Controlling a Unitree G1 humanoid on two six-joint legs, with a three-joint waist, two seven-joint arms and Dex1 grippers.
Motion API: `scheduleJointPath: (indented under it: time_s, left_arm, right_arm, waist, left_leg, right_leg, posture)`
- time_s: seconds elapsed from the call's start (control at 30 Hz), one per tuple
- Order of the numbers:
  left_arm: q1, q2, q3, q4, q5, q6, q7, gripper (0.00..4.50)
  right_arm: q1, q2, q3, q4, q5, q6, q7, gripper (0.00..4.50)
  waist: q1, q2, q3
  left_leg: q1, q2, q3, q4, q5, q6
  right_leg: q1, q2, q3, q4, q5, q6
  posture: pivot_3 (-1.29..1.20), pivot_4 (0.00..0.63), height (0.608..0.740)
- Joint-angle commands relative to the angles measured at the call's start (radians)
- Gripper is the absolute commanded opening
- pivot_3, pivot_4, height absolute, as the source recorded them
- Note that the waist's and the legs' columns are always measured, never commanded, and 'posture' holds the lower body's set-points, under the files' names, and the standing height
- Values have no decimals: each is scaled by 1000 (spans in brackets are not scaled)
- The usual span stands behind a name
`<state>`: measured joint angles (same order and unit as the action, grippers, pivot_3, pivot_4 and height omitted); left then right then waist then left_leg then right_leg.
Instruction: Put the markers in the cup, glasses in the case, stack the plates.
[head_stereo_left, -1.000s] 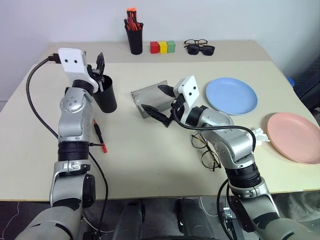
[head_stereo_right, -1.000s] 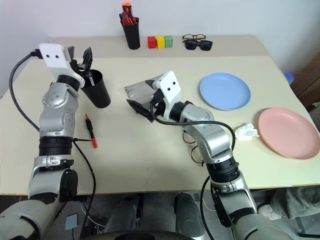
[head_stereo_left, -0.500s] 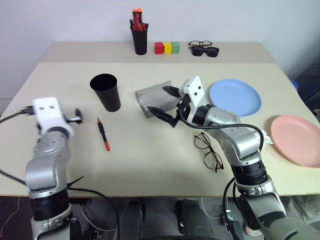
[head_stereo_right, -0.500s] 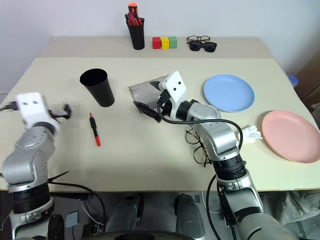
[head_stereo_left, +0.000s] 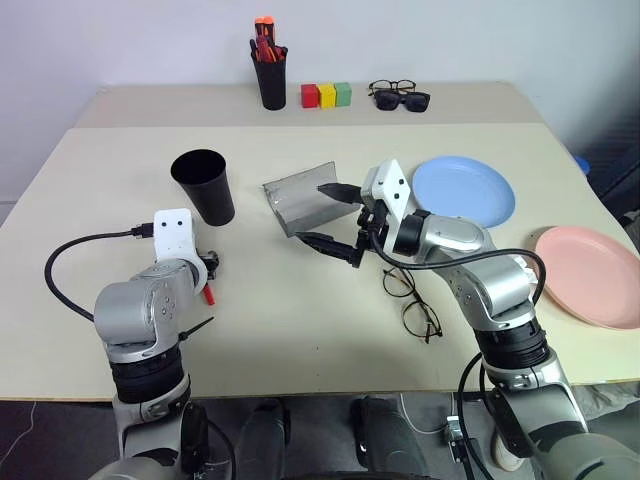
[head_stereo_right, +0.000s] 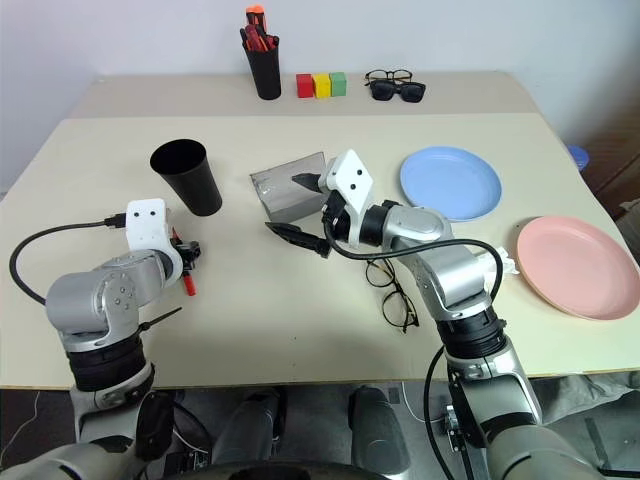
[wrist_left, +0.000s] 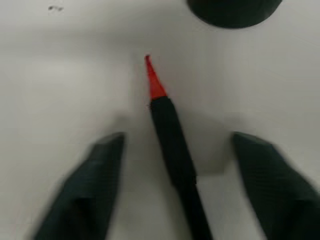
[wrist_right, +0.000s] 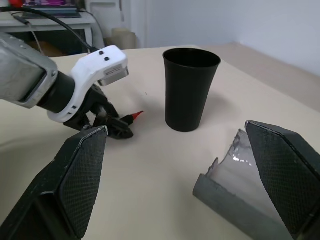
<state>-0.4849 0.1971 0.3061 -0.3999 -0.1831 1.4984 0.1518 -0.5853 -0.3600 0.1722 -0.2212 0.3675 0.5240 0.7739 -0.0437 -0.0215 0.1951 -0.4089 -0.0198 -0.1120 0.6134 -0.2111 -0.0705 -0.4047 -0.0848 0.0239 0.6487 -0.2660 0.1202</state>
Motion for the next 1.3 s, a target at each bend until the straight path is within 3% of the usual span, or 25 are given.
scheduleJointPath:
  time_s: [0.03, 0.07, 0.23, 0.37, 0.47, 0.63, 0.93, 0.97, 1.07, 1.1, 1.2, 1.27, 1.3]
  left_arm:
    - [-13, -11, 75, 21, 33, -69, 10, 845]
    - [-23, -9, 99, 29, 38, -146, 18, 476]
    - [-93, 60, 168, 83, 121, -591, 109, 476]
    - [-186, 163, 41, 183, 152, -935, -16, 476]
    - [-233, 185, -66, 294, 144, -1052, -147, 476]
    - [-267, 195, -166, 495, 185, -1209, -227, 476]
    - [-272, 159, -147, 665, 147, -1350, -218, 476]
    - [-273, 155, -142, 671, 139, -1355, -218, 1163]
    - [-276, 156, -135, 669, 140, -1384, -204, 2357]
    - [-278, 154, -124, 654, 122, -1390, -209, 2941]
    - [-286, 148, -106, 585, 43, -1444, -285, 2941]
    - [-281, 157, -127, 521, -38, -1388, -404, 2941]
    - [-276, 173, -156, 494, -60, -1339, -469, 3158]
  right_arm:
    - [1, 17, 0, -63, 13, -1, -18, 4500]
    - [3, 18, 0, -67, 13, 1, -21, 4500]
    - [0, 22, 1, -65, 15, 0, -27, 4500]
    - [-13, 38, 5, -49, 15, -9, -25, 4500]
    - [-25, 56, 9, -31, 8, -17, -29, 4500]
    - [-36, 73, 8, -17, -1, -26, -35, 4500]
    - [-13, 55, -7, -46, -3, -19, -60, 4500]
    - [-12, 54, -7, -48, -2, -19, -62, 4500]
    - [-9, 48, -10, -57, 0, -15, -67, 4500]
    - [-8, 43, -14, -60, 1, -14, -68, 4500]
    - [-10, 14, -36, -60, 0, -9, -67, 4500]
    - [0, -24, -59, -71, 5, -3, -59, 4500]
    - [8, -46, -69, -76, 5, -1, -54, 4500]
  waist:
    - [-1, 0, 0]
    - [-1, 0, 0]
    - [5, -1, 0]
    - [21, -1, 0]
    - [36, 0, 0]
    - [23, 0, 0]
    - [4, 0, 1]
    - [4, 0, 0]
    - [4, 0, 1]
    - [3, 0, 1]
    - [5, 0, 1]
    - [7, 0, 1]
    - [10, 0, 1]
  left_leg:
    - [0, 0, 0, 0, 0, 0]
    - [0, 0, 0, 0, 0, 0]
    - [-1, 0, 0, 0, 0, -1]
    - [-1, 0, 0, 0, 0, -1]
    - [-1, -1, 1, 0, 0, -1]
    - [-1, -2, 2, 0, 0, 0]
    - [-1, -1, 1, 0, 0, 0]
    - [-1, -1, 1, 0, 0, 0]
    - [-1, -1, 1, 0, 0, 0]
    - [-1, -1, 1, 0, 0, 0]
    - [-1, -1, 1, 0, 0, 0]
    - [-2, -1, 1, 0, 0, 0]
    - [-2, -1, 1, 0, 0, 0]
  right_leg:
    - [0, 0, 0, 0, 0, 0]
    - [0, 0, 0, 0, 0, 0]
    - [-1, 0, 0, -1, 0, 0]
    - [0, -1, 0, -1, 0, 0]
    - [1, -2, 0, -3, 0, 0]
    - [0, -2, 0, -3, 0, 0]
    - [-1, -1, 0, 0, 0, 0]
    - [-1, -1, 0, 0, 0, 0]
    - [-1, -1, 0, 0, 0, 0]
    - [-1, -1, 0, 0, 0, 0]
    - [-1, -1, 0, 0, 0, 0]
    - [-1, -1, 0, -1, 0, 0]
    - [-1, -2, 0, -1, 0, 0]
  posture:
    - [0, 150, 740]
    - [0, 150, 740]
    - [0, 150, 740]
    - [0, 150, 740]
    - [0, 150, 740]
    - [0, 150, 740]
    - [0, 150, 740]
    - [0, 150, 740]
    - [0, 150, 740]
    - [0, 150, 740]
    - [0, 150, 740]
    - [0, 150, 740]
    - [0, 150, 740]
